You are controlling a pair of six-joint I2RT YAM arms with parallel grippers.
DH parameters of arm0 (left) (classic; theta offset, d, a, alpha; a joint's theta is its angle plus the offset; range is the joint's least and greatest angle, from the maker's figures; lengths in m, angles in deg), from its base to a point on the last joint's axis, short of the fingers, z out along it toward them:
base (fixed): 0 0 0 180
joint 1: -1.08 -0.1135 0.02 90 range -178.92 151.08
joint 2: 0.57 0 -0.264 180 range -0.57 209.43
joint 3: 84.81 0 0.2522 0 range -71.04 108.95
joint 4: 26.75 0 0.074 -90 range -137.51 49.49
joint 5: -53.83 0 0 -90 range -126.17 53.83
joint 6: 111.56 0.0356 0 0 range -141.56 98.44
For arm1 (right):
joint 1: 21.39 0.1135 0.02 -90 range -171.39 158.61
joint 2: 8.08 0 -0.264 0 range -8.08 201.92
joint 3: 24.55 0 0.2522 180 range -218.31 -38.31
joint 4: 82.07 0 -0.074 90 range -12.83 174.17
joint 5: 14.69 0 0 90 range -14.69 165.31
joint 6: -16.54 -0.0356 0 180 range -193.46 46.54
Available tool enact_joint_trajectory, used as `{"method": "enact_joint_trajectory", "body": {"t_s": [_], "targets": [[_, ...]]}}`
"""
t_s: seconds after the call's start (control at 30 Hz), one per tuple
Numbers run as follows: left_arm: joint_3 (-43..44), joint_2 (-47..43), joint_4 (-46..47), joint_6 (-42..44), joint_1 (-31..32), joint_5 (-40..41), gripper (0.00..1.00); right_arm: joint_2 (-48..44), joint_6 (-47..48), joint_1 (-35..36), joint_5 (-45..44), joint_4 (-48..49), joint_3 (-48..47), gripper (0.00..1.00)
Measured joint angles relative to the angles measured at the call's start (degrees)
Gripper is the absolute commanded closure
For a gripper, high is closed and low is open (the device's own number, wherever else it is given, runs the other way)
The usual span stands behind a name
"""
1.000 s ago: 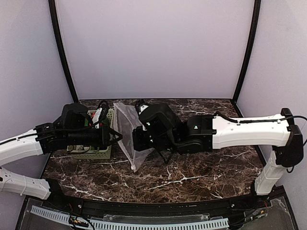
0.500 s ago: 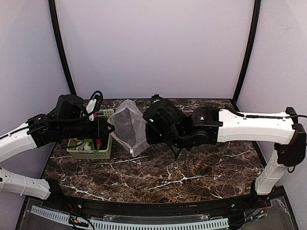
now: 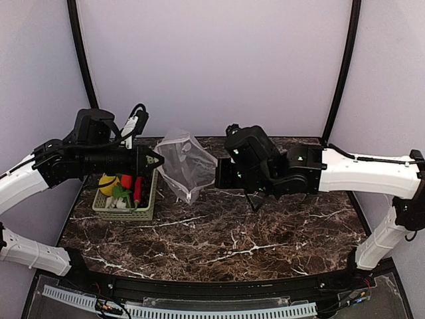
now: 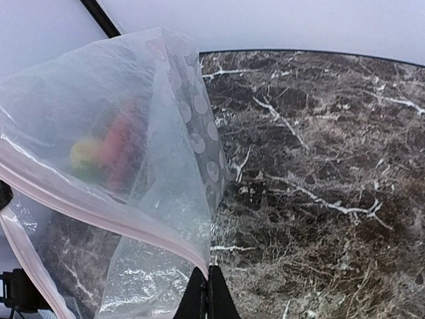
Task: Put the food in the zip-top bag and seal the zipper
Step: Pass from the right arm to the left
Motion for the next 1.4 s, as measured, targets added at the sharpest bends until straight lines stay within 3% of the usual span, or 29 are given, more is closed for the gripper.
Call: {"method": "enact_joint_trajectory", "body": {"t_s": [0.13,0.57,1.03,1.4], "targets": [[-3.08,0.11,0.13,-0.55,0.00,-2.32,0.99,0.09,-1.66,0.00,4.13,0.68,3.28,0.96],[-6.86,0.11,4.66,-3.10,0.00,-6.82,0.99,0.85,0.57,0.17,8.68,3.54,2.73,0.64],[-7.63,0.11,8.00,-5.25,0.00,-7.58,0.99,1.62,6.73,3.63,9.79,7.04,0.85,0.15],[-8.48,0.11,9.22,-6.08,0.00,-7.98,0.99,-1.14,9.42,5.20,7.98,9.25,0.85,0.01]]}}
